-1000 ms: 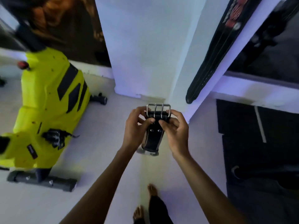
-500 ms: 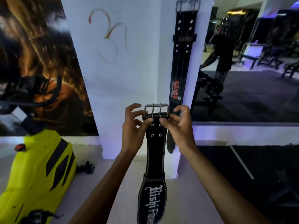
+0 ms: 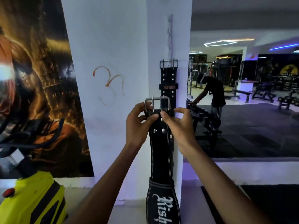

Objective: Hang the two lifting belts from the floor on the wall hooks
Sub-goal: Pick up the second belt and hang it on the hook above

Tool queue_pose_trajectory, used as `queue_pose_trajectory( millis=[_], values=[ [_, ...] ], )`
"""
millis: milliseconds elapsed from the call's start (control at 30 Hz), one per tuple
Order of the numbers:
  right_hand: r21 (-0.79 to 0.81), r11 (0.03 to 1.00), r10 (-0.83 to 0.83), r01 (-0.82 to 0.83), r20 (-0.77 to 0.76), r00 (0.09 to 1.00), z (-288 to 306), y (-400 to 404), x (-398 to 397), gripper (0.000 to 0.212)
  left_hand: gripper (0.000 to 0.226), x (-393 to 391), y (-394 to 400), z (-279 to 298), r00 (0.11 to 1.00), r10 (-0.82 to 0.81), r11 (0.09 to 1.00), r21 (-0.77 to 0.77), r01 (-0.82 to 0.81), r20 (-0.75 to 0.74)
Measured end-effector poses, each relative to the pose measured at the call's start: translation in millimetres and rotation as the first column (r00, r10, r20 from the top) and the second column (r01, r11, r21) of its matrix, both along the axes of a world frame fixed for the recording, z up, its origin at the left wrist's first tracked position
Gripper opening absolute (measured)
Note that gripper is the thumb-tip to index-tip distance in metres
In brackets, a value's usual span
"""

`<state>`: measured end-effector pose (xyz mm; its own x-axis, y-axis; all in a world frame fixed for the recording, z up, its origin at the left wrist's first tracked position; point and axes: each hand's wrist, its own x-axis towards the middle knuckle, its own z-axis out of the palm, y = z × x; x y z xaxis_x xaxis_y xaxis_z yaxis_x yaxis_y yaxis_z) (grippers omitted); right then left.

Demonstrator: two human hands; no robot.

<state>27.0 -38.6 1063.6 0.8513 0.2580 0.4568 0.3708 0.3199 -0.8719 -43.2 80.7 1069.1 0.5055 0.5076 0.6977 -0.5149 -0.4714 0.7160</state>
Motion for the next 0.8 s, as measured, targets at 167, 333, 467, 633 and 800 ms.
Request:
queue_pose_trajectory(
  millis=[167, 333, 467, 633, 800],
  values=[
    [-0.067, 0.996, 0.062, -0.057, 0.075, 0.995, 26.3, -6.6, 12.9, 0.056, 0.028, 22.2, -15.4, 47.6, 0.997, 0.013, 1.0, -0.007, -0.012, 0.082],
    [0.093, 0.995, -0.03, 0.02, 0.107, 0.994, 53.2, -12.9, 24.7, 0.025, 0.013, 34.9, -15.3, 81.7, 0.999, 0.039, 0.981, 0.189, -0.037, -0.009],
    [0.124, 0.992, -0.028, 0.018, 0.082, 0.996, 56.5, -15.4, 34.5, 0.01, 0.025, 39.1, -8.8, 85.9, 0.985, 0.123, 0.934, 0.349, -0.073, -0.124],
    [0.075, 0.997, 0.004, -0.014, 0.132, 0.991, 59.3, -16.9, 44.5, 0.011, 0.018, 47.2, -13.9, 83.6, 0.995, 0.039, 0.968, 0.251, -0.014, -0.093],
    [0.045, 0.995, -0.091, 0.084, 0.194, 0.977, 71.9, -21.9, 51.3, 0.016, 0.039, 53.8, -25.2, 90.7, 1.0, -0.013, 0.99, 0.137, 0.017, -0.027]
  ],
)
